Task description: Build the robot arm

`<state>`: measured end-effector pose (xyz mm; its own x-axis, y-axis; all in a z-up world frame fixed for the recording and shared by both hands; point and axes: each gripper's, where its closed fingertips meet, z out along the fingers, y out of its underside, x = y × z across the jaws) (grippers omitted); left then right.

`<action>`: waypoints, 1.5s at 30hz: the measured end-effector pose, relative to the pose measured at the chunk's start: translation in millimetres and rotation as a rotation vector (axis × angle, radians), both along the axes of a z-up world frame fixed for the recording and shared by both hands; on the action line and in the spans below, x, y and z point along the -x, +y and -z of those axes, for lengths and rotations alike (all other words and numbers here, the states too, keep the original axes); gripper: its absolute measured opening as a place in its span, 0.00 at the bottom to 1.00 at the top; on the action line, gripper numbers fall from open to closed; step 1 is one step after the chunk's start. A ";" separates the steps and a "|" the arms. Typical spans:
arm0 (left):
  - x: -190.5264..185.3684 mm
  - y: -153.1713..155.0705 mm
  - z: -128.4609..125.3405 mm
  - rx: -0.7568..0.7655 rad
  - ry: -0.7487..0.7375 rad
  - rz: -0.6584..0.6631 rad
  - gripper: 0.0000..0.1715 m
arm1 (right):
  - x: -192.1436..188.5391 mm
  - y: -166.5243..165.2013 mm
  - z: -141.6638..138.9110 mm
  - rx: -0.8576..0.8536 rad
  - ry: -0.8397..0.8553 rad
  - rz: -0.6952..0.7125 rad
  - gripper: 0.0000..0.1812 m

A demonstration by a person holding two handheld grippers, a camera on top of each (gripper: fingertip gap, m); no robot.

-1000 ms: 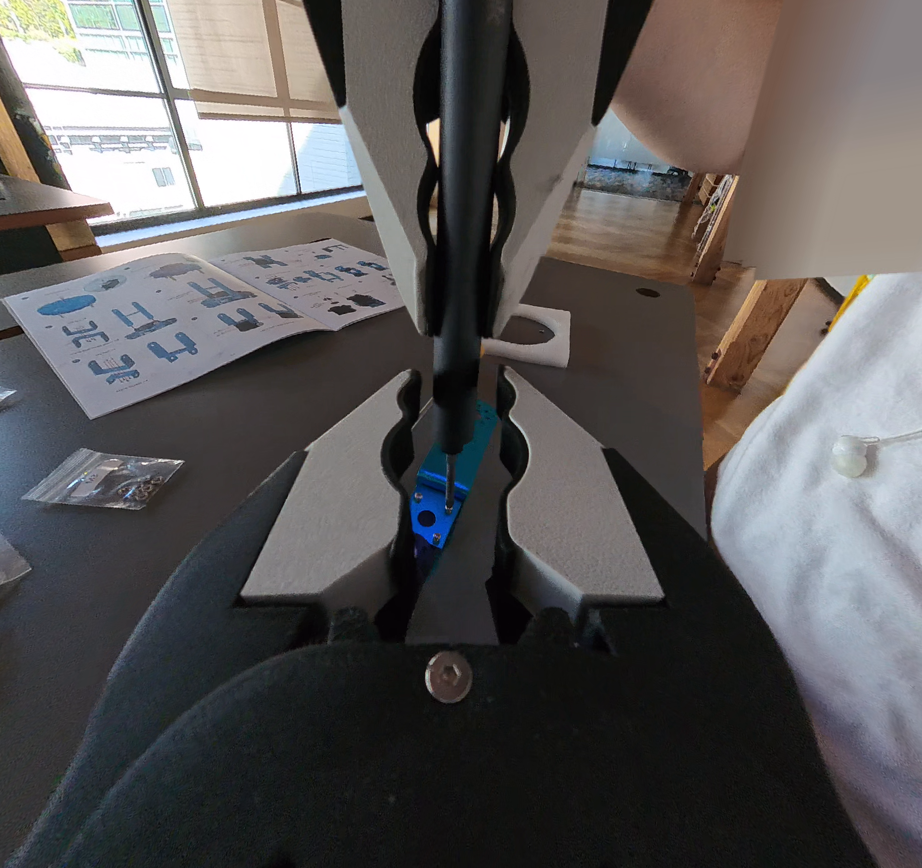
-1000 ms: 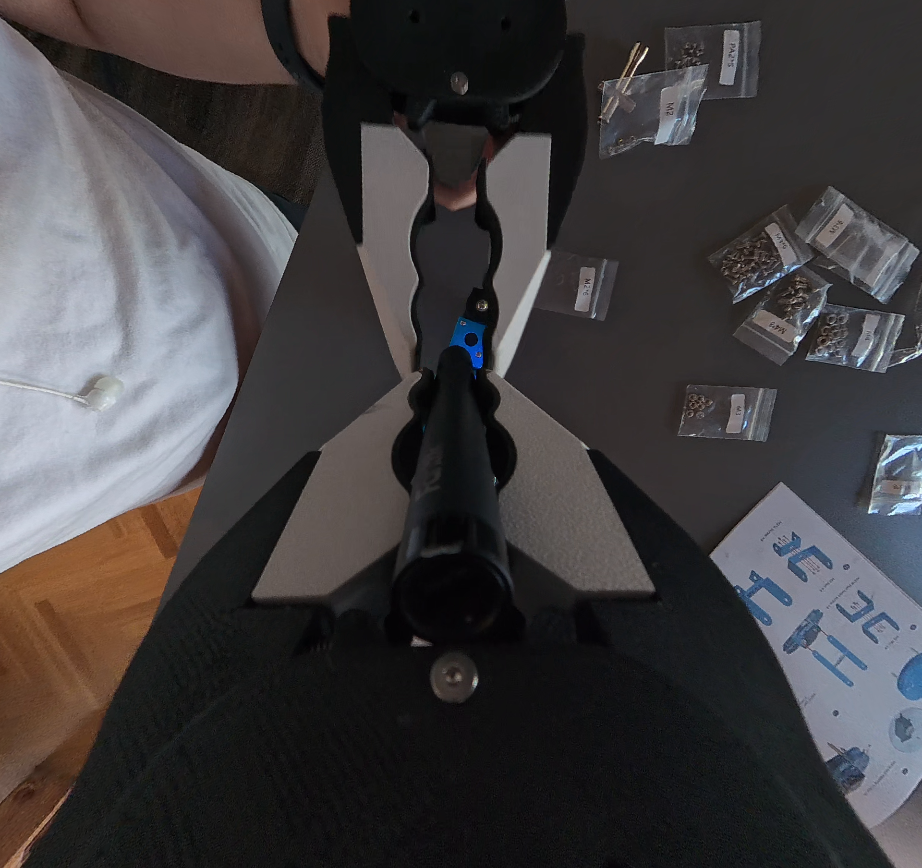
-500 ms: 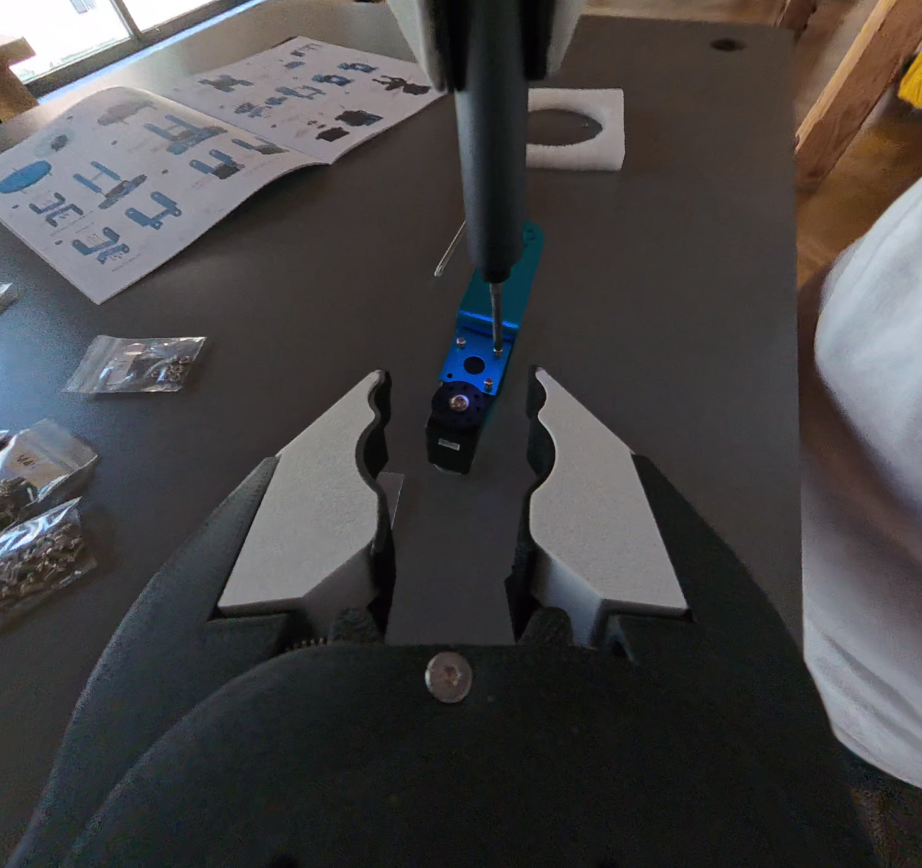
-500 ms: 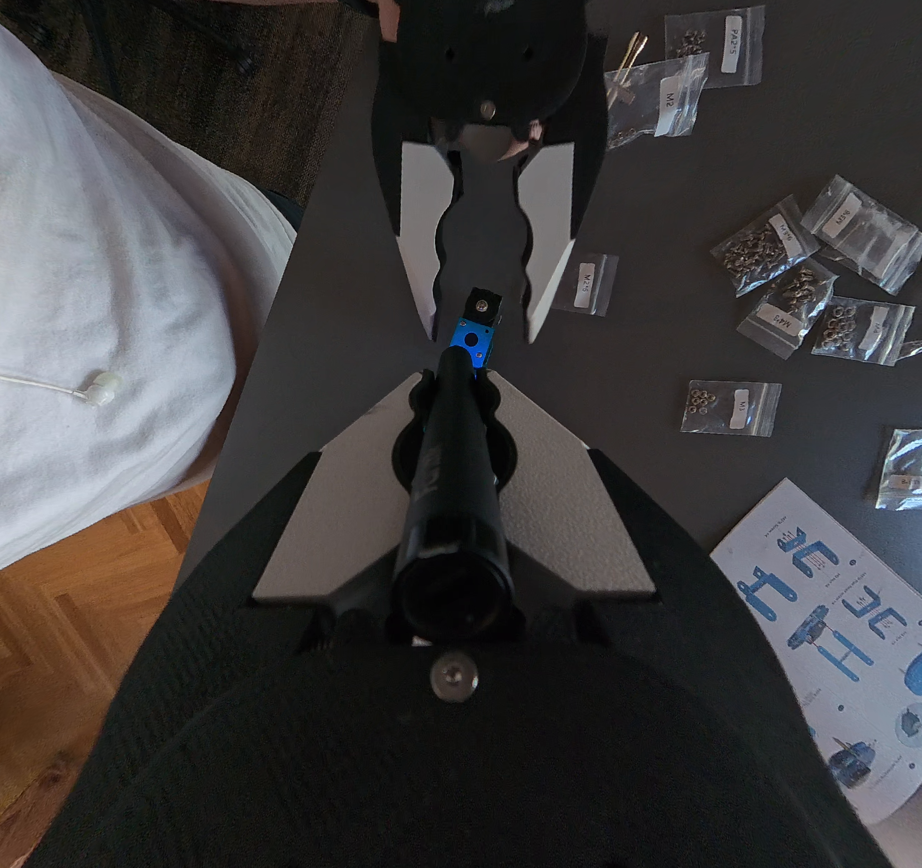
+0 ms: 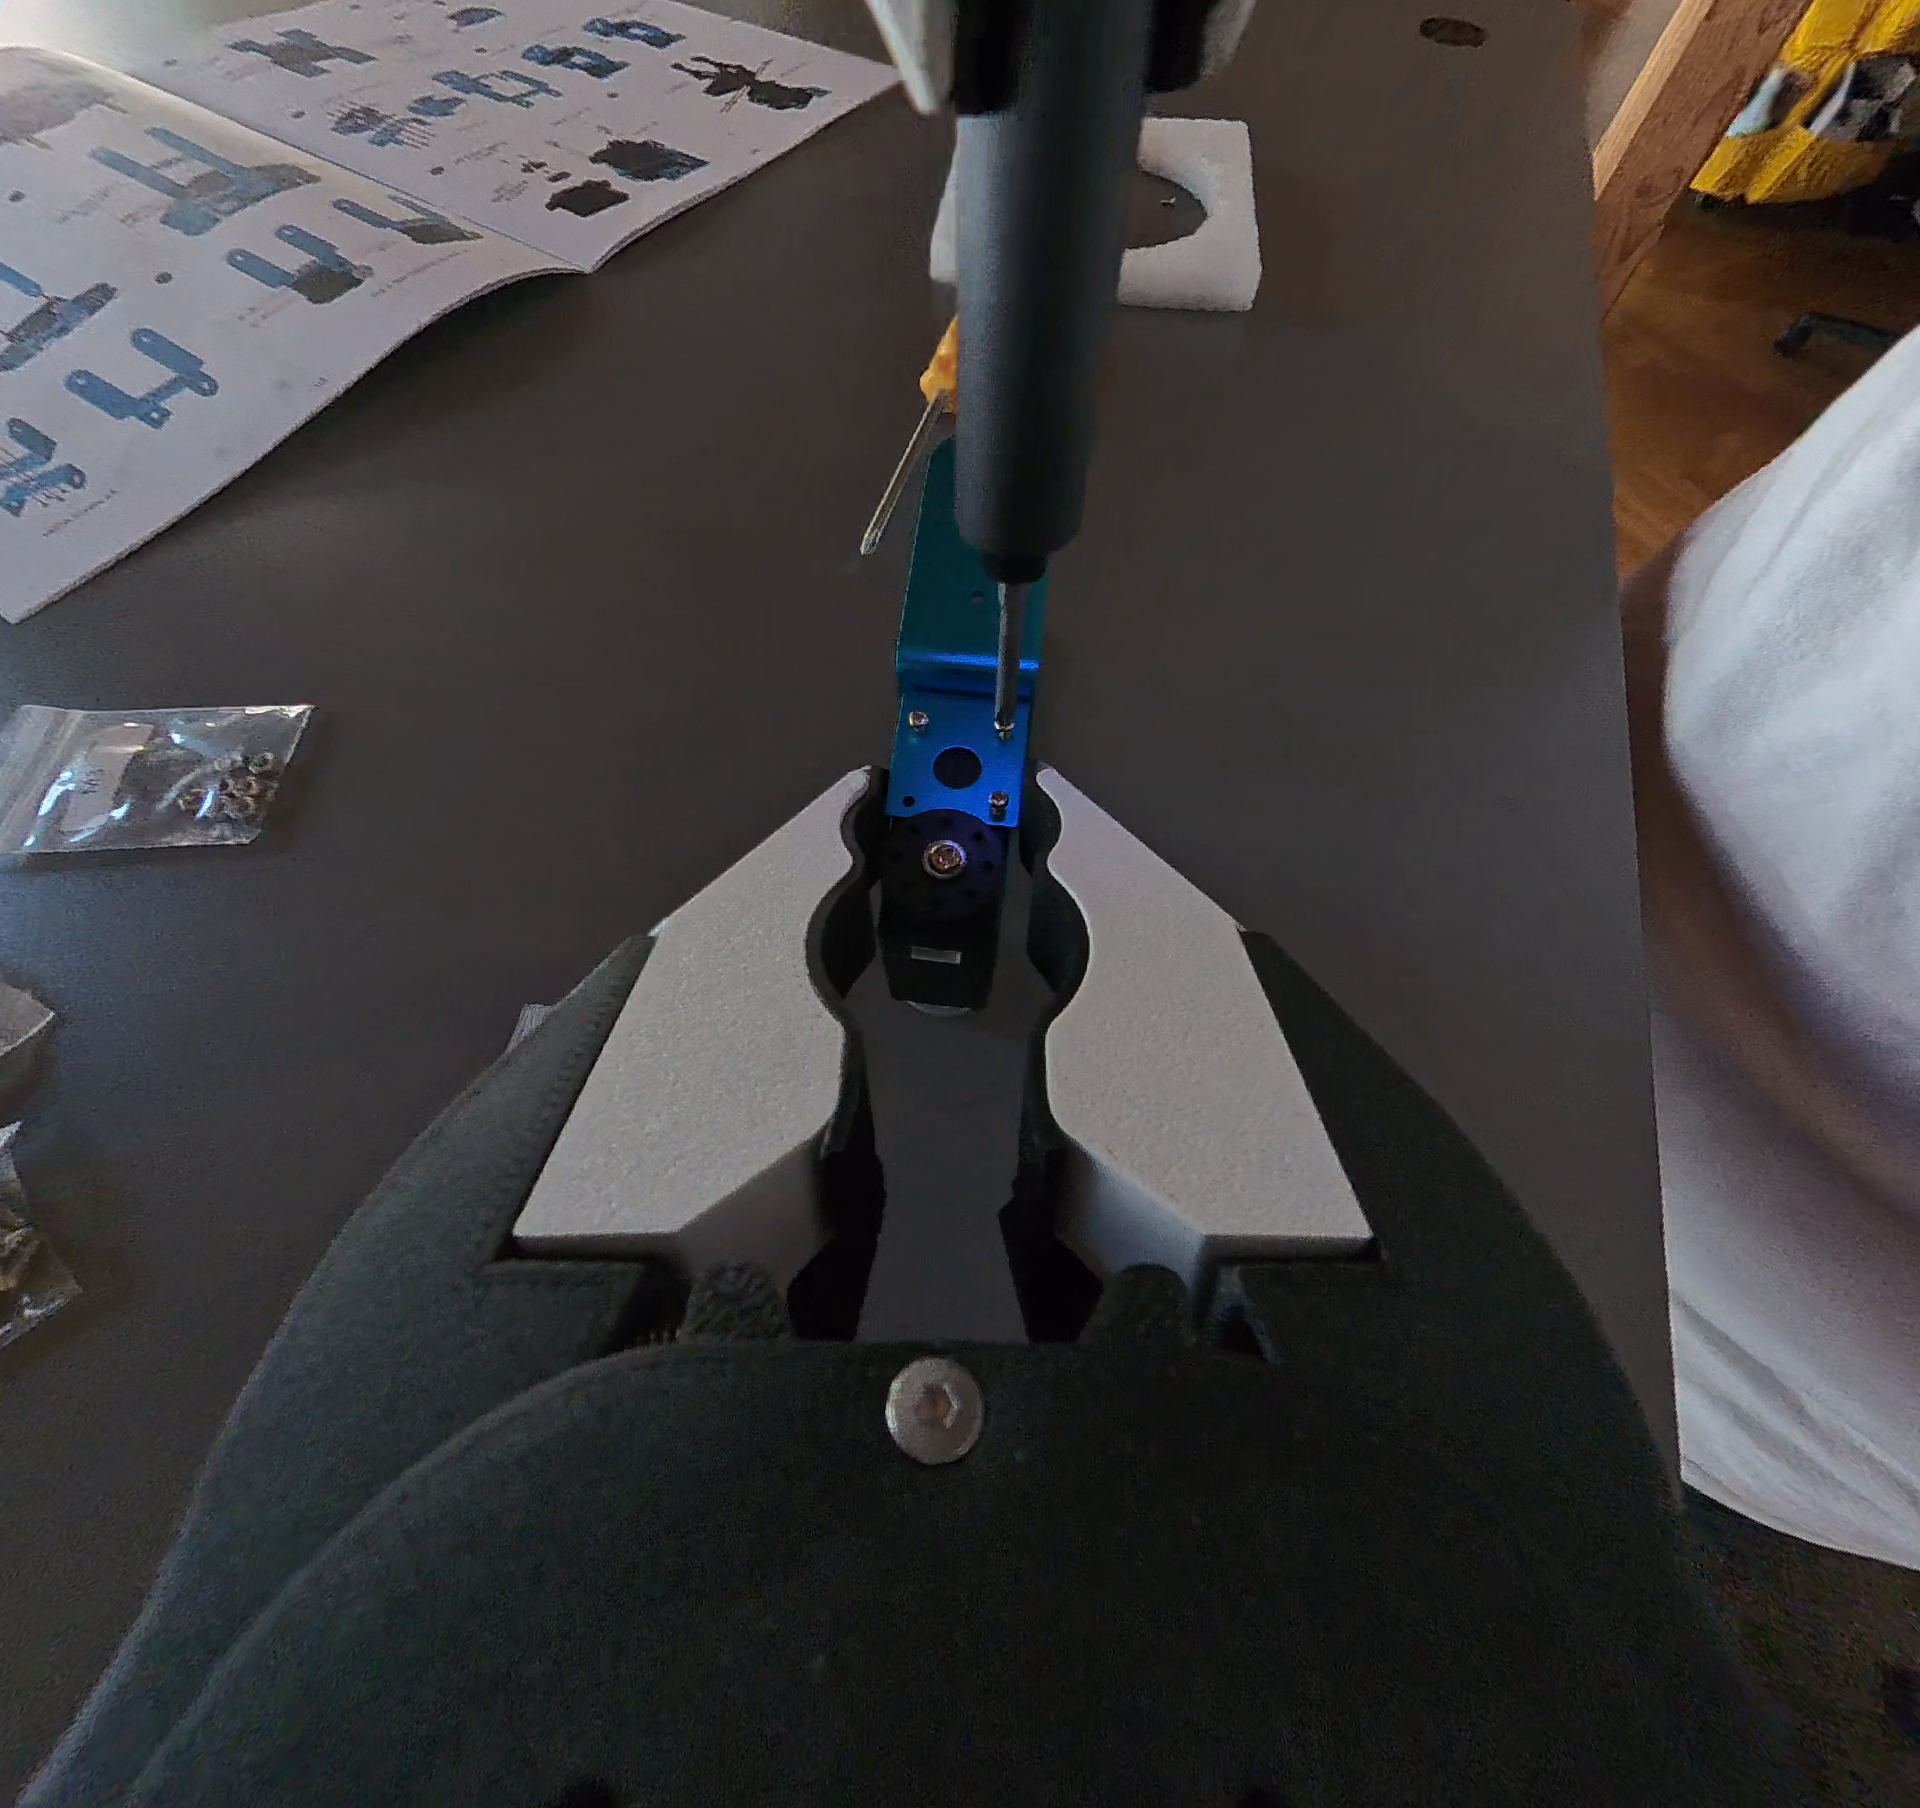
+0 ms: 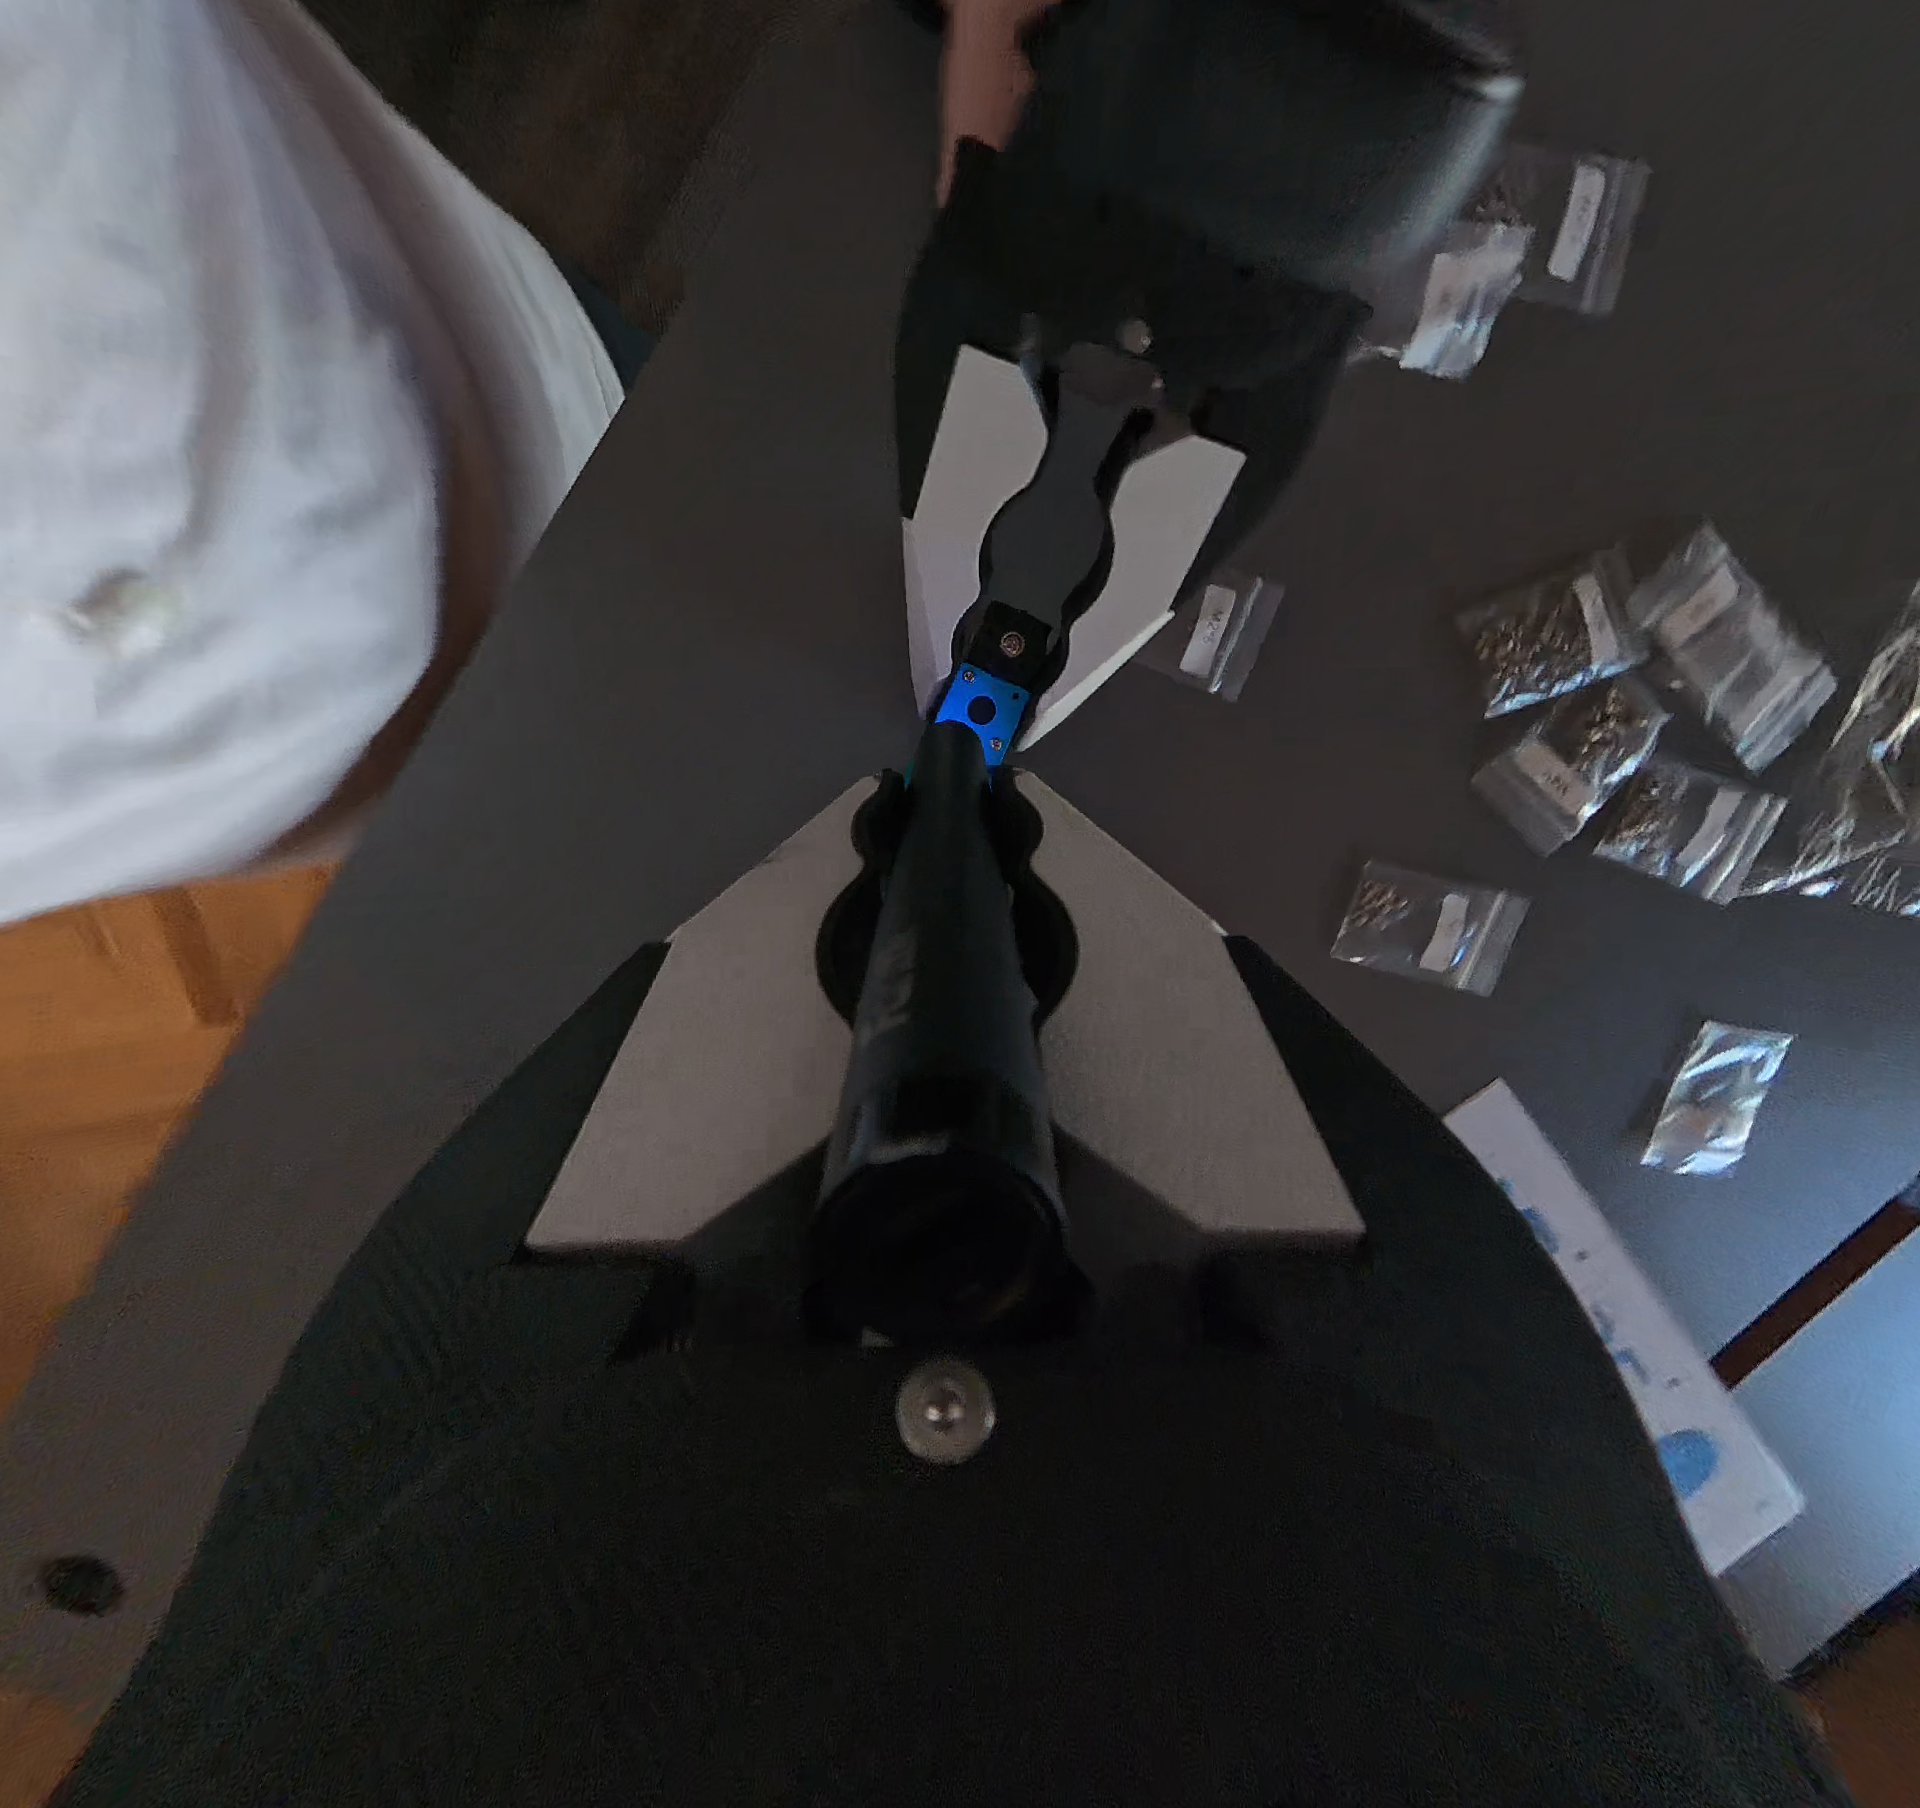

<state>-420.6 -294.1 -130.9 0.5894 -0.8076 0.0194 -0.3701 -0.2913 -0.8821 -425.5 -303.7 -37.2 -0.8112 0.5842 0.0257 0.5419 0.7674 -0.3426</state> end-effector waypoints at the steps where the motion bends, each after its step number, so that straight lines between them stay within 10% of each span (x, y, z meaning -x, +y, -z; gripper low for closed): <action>1: -0.3 -0.1 0.2 0.011 -0.006 0.009 0.14 | 0.0 0.0 0.0 -0.003 -0.008 -0.028 0.10; 13: -7.9 1.0 0.8 0.050 -0.027 0.096 0.14 | -2.8 -5.2 0.5 -0.077 -0.081 -0.427 0.10; 31: -5.3 10.0 0.8 0.066 -0.040 -0.132 0.14 | -7.5 7.4 -0.2 -0.047 0.033 0.532 0.10; 45: 5.6 1.9 -8.2 0.043 -0.126 -0.406 0.22 | -7.2 15.0 -0.7 0.002 0.020 0.585 0.10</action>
